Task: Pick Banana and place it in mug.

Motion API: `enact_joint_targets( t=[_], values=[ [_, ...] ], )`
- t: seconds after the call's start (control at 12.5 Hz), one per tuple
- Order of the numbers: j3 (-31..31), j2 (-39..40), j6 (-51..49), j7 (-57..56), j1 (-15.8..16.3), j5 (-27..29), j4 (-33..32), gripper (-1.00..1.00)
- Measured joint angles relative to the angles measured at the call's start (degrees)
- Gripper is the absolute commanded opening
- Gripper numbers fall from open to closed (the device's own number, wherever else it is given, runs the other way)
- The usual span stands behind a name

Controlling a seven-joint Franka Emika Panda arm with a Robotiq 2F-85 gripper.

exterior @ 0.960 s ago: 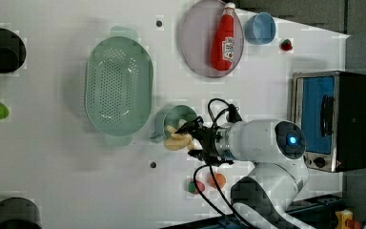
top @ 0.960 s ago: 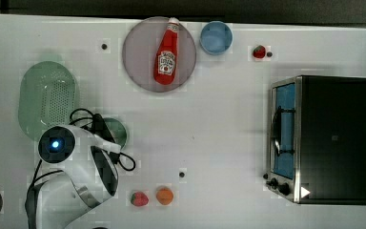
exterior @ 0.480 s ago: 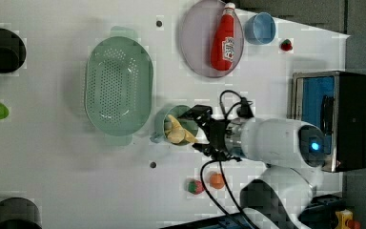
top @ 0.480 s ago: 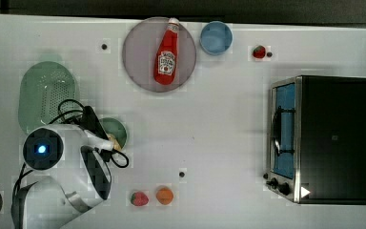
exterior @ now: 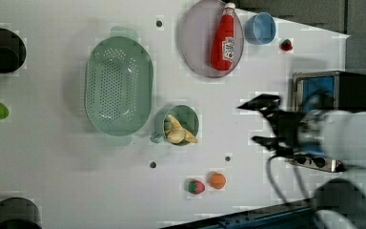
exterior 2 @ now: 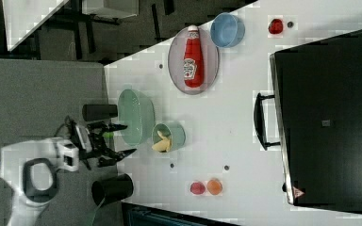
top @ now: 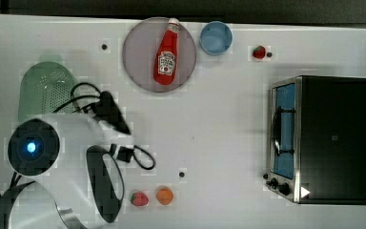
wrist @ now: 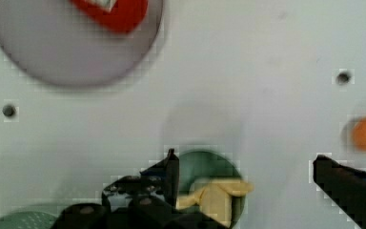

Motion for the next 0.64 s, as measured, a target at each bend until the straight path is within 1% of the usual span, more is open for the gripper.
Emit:
enact_joint_targets(
  t=[0.08, 0.16, 0.24, 0.4, 0.56, 0.64],
  values=[
    [-3.01, -1.44, -2.63, -3.22, 0.39, -0.21, 2.8, 1.0],
    [-5.38, -2.54, -4.45, -7.13, -0.41, 0.21, 5.48, 1.0],
    [-8.08, -3.79, -4.91, -10.35, -1.29, 1.85, 6.94, 1.0],
    [-14.86, -5.07, -10.52, -17.95, -1.71, 1.71, 10.18, 1.0],
    [-18.74, -4.98, -12.97, -23.98, -3.69, 0.02, 12.59, 1.0],
    [-21.31, -4.47, -16.21, -27.16, -3.79, 0.19, 14.6, 1.0]
  ],
)
